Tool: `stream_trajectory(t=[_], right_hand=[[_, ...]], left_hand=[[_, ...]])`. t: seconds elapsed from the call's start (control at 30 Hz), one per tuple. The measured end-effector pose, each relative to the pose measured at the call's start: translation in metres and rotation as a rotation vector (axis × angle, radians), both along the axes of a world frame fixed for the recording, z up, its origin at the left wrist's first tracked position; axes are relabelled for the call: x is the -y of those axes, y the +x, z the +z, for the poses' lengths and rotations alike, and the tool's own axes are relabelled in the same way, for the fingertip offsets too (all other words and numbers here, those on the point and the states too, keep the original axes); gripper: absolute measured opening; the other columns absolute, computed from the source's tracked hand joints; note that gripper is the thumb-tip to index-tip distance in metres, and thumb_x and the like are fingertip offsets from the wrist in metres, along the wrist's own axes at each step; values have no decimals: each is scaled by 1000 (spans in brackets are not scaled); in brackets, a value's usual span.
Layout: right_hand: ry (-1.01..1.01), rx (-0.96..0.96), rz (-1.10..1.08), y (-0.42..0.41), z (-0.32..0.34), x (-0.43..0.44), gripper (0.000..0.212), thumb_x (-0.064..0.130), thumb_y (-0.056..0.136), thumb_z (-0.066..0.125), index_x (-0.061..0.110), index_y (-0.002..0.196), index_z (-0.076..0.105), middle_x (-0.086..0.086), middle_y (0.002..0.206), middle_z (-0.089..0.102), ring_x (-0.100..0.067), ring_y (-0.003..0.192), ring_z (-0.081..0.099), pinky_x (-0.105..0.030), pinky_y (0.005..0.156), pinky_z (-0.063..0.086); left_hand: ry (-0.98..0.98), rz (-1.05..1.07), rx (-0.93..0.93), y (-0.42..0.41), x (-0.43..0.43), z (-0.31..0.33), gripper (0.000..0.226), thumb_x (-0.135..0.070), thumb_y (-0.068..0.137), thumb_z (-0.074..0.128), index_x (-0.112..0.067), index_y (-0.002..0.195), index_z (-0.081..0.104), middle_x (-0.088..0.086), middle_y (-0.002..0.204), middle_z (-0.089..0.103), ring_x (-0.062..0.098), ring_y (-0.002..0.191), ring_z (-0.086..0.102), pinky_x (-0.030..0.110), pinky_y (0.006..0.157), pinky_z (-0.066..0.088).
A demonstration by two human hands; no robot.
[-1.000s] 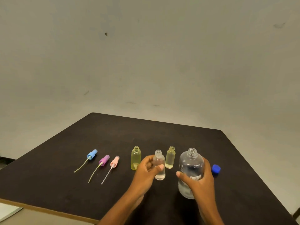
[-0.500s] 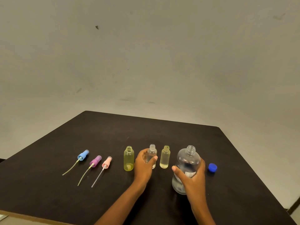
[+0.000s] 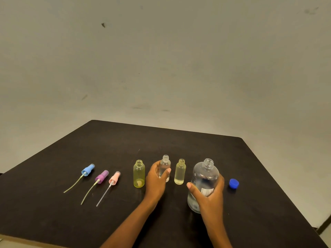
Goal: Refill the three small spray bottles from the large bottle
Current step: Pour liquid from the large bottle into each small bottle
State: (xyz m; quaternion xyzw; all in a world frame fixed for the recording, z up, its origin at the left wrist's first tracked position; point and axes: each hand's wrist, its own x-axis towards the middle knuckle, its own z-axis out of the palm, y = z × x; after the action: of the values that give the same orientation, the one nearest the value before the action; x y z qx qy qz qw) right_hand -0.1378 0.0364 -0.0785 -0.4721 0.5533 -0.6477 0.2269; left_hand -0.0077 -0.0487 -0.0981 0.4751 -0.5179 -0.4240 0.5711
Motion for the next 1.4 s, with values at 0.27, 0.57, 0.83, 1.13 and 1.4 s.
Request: stream_trajectory(t=[0.27, 0.57, 0.83, 1.13, 1.4], right_hand=[[8, -3, 3, -2, -3, 2, 80, 19, 61, 85, 36, 119, 33, 6, 120, 47, -17, 116, 45, -36, 97, 39], [-11, -4, 6, -1, -2, -1, 79, 16, 63, 84, 37, 118, 33, 10, 118, 46, -14, 115, 44, -31, 95, 37], [14, 1, -17, 2, 1, -2, 86, 44, 51, 80, 33, 123, 35, -2, 125, 50, -22, 116, 49, -41, 96, 42], [2, -5, 13, 0, 0, -4, 78, 29, 59, 83, 36, 121, 36, 0, 126, 50, -22, 116, 49, -45, 98, 42], [-7, -14, 19, -1, 0, -5, 76, 16, 66, 81, 37, 121, 32, 4, 125, 46, -20, 118, 46, -40, 99, 40]], left_hand=[[14, 20, 38, 2, 1, -4, 40, -12, 89, 59, -16, 127, 46, -2, 116, 57, 15, 113, 55, 30, 96, 44], [-20, 57, 139, 2, -7, 0, 46, -14, 91, 57, -11, 134, 41, 3, 129, 54, 9, 112, 49, 21, 92, 37], [84, -12, 245, 7, -30, 11, 78, -19, 90, 60, -9, 149, 11, 4, 156, 19, 17, 144, 19, 19, 108, 20], [-30, 183, -61, 45, -97, 32, 12, -19, 89, 59, -30, 92, 63, -4, 94, 70, 14, 93, 67, 26, 79, 52], [33, 329, 75, 64, -46, 25, 70, -9, 80, 71, -19, 139, 36, 5, 142, 39, 20, 127, 41, 32, 101, 36]])
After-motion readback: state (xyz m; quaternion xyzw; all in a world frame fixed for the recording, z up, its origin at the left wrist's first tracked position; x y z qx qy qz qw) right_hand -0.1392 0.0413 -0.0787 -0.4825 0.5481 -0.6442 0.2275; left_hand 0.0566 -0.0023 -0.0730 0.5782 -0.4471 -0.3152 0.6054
